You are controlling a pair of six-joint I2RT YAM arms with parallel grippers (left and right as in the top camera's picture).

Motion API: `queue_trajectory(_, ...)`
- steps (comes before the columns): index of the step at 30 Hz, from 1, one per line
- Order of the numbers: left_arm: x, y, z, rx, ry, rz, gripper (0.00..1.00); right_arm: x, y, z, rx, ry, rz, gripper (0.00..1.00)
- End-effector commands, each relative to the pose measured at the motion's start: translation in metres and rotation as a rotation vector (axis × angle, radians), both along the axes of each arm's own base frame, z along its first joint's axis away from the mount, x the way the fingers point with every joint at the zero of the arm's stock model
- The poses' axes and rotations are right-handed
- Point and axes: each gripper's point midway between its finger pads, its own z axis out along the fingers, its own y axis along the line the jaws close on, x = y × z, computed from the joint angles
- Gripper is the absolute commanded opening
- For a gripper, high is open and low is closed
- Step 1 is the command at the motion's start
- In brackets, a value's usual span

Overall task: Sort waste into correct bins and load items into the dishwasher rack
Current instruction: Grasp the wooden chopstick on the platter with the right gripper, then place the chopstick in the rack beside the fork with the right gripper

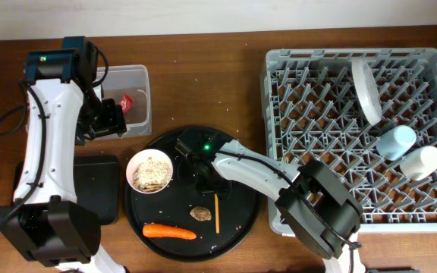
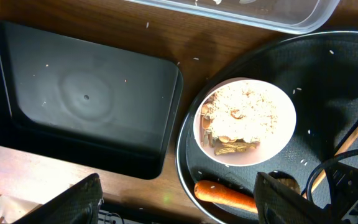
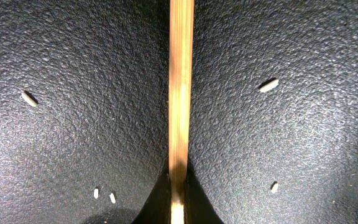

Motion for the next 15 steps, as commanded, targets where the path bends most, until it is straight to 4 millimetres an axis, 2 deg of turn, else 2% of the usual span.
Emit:
queue_trajectory(1,-0.001,0.0,0.007,0.005,-0.022,0.003,0.78,-0.004,-0.008,-0.004,-0.031,0.021,0.0,0.04)
queue_trajectory(4,-0.001,0.0,0.007,0.005,-0.023,0.003,0.78,0.005,-0.017,0.019,-0.027,-0.01,-0.025,0.04)
queue_trajectory(7,-0.001,0.0,0.007,0.005,-0.022,0.003,0.78,0.023,-0.039,0.063,-0.028,-0.092,-0.05,0.04)
queue_trajectory(8,-0.001,0.0,0.007,0.005,-0.023,0.003,0.78,0.03,-0.048,0.084,-0.018,-0.135,-0.043,0.04)
queue_trajectory(13,-0.001,0.0,0.007,0.005,-0.023,0.003,0.78,0.043,-0.095,0.156,0.021,-0.291,-0.051,0.04)
queue_trajectory(15,0.0,0.0,0.007,0.005,-0.023,0.003,0.78,0.043,-0.117,0.172,0.009,-0.319,-0.041,0.04)
